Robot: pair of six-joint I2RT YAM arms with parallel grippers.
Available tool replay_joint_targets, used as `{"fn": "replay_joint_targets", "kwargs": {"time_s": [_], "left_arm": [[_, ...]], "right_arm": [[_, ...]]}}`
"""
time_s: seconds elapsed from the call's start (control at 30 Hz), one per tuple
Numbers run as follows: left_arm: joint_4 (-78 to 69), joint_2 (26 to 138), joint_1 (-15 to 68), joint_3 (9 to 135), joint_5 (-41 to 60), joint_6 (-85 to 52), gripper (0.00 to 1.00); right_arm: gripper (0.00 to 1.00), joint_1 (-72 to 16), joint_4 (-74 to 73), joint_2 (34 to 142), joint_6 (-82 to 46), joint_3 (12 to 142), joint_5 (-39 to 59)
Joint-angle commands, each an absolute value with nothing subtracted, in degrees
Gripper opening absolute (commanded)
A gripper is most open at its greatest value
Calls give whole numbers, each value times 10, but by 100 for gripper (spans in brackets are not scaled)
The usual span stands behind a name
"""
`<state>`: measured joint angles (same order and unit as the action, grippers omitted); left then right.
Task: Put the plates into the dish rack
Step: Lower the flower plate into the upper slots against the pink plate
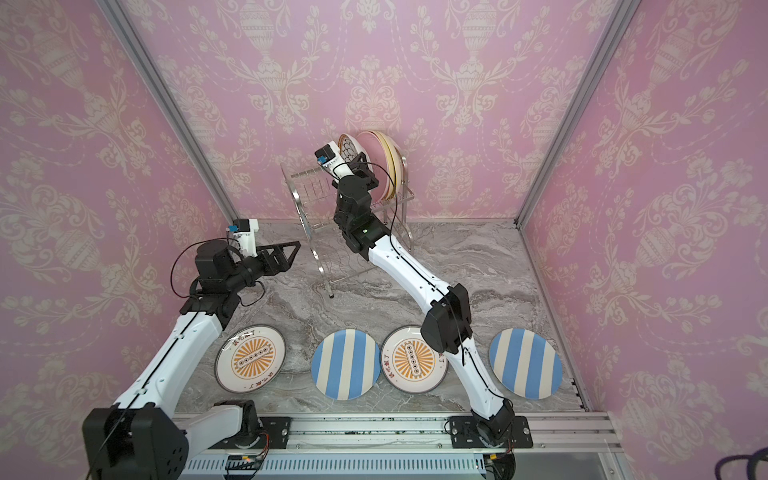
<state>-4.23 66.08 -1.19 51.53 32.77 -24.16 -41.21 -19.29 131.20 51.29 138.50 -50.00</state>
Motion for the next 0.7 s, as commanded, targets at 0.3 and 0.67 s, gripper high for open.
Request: {"fn": "replay_joint_targets", "kwargs": {"time_s": [0.3, 0.67], "left_arm": [[-48, 651, -7, 509, 339, -249, 99], [-47, 653, -6, 508, 338, -250, 99]], "right_arm": [[15, -407, -300, 1282, 517, 1351, -507], [40, -413, -266, 1277, 503, 1368, -499]]}}
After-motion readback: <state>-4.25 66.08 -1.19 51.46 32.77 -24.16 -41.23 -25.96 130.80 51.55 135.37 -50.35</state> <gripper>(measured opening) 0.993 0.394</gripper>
